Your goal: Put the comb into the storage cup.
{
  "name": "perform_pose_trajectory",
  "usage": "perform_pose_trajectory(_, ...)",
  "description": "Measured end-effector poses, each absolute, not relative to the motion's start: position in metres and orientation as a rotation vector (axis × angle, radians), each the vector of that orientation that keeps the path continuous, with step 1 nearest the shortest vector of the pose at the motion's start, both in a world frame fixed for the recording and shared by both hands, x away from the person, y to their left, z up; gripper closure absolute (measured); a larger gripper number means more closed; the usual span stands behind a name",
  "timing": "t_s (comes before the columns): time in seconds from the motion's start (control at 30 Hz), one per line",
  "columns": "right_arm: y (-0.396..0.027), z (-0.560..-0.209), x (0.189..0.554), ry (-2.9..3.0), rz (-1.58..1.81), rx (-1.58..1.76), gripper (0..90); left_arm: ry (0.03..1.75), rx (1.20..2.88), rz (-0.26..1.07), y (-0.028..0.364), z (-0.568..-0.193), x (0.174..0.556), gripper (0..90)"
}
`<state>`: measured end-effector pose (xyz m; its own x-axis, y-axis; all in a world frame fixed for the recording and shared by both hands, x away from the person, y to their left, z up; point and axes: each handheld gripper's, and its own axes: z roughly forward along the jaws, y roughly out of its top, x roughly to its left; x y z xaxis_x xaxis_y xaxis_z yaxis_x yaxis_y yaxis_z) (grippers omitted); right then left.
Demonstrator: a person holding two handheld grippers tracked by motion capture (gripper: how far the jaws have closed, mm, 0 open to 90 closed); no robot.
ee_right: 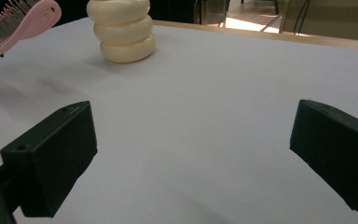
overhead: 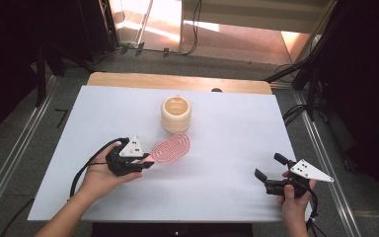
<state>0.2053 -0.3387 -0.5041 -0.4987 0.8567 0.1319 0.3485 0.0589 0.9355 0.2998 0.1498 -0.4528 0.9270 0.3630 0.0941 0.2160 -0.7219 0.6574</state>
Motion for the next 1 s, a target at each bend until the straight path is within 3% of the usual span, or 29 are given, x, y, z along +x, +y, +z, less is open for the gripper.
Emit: perform_pose_trajectory(1.0,-0.289,-0.45,0.223,1.886,1.575,1.158,0.0,0.459,2.093,0.378,0.142,-0.447,0.296,71.2)
